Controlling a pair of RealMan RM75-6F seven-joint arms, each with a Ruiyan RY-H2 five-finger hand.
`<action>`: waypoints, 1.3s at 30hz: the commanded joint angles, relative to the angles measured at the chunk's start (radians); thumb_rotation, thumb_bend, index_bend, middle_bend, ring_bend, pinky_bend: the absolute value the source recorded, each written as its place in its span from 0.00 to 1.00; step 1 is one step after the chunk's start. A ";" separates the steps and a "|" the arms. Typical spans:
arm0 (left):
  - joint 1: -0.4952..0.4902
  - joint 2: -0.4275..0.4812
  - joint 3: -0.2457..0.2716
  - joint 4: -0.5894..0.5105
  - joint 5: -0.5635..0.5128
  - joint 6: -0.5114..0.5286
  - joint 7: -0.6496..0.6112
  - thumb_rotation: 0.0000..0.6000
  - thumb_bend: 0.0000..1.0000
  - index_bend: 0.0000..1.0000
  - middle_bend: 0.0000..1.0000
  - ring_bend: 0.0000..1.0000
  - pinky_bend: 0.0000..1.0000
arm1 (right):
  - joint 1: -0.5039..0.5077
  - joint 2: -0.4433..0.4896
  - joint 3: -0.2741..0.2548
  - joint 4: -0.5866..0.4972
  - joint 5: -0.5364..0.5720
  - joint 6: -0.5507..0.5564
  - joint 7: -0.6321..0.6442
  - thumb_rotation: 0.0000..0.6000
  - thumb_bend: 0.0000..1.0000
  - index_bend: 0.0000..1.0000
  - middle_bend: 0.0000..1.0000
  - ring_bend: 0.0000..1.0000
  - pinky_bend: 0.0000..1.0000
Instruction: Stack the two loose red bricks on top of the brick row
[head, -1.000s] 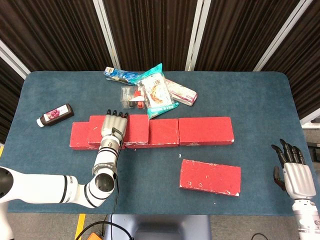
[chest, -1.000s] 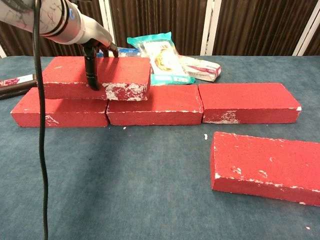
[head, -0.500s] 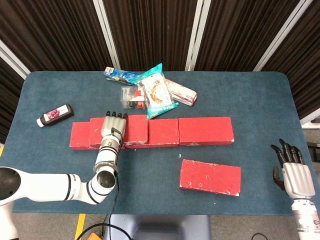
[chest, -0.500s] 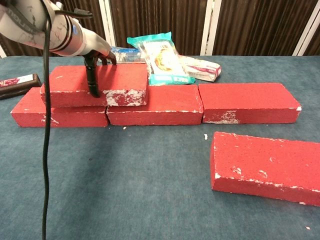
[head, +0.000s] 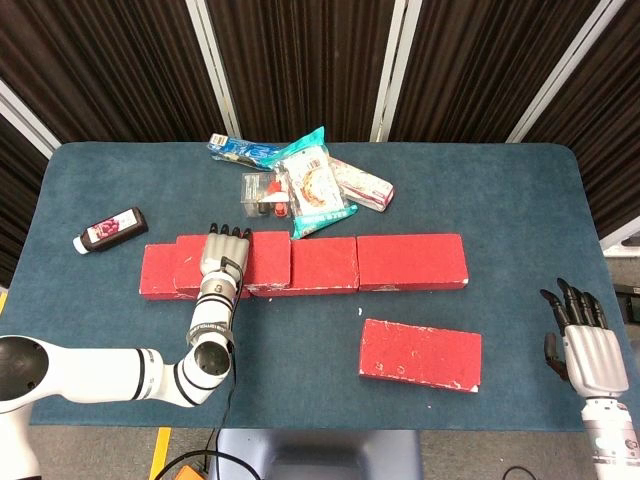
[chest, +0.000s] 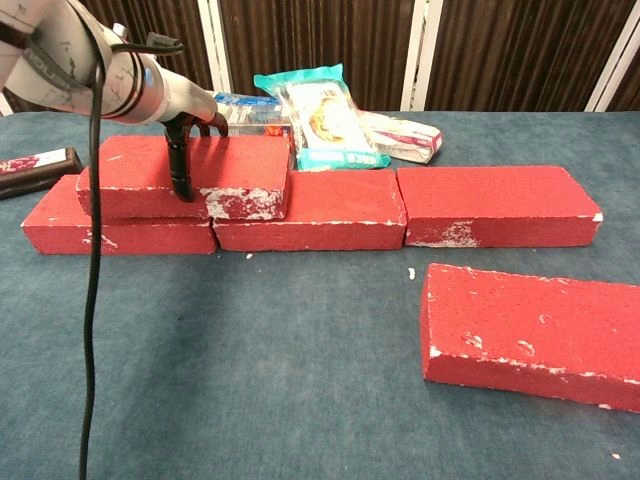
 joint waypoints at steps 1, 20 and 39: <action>0.001 -0.001 0.000 0.000 -0.001 0.001 0.002 1.00 0.24 0.00 0.06 0.00 0.03 | 0.000 0.000 -0.001 0.000 -0.001 0.000 -0.001 1.00 0.71 0.24 0.08 0.01 0.00; 0.013 -0.004 -0.003 0.005 -0.016 0.009 0.026 1.00 0.24 0.00 0.01 0.00 0.03 | 0.001 -0.004 0.001 -0.001 0.006 -0.001 -0.008 1.00 0.71 0.24 0.08 0.01 0.00; 0.014 0.014 -0.028 -0.053 0.005 0.023 0.017 1.00 0.25 0.00 0.00 0.00 0.03 | 0.003 -0.008 0.000 -0.003 0.009 -0.004 -0.021 1.00 0.71 0.25 0.08 0.01 0.00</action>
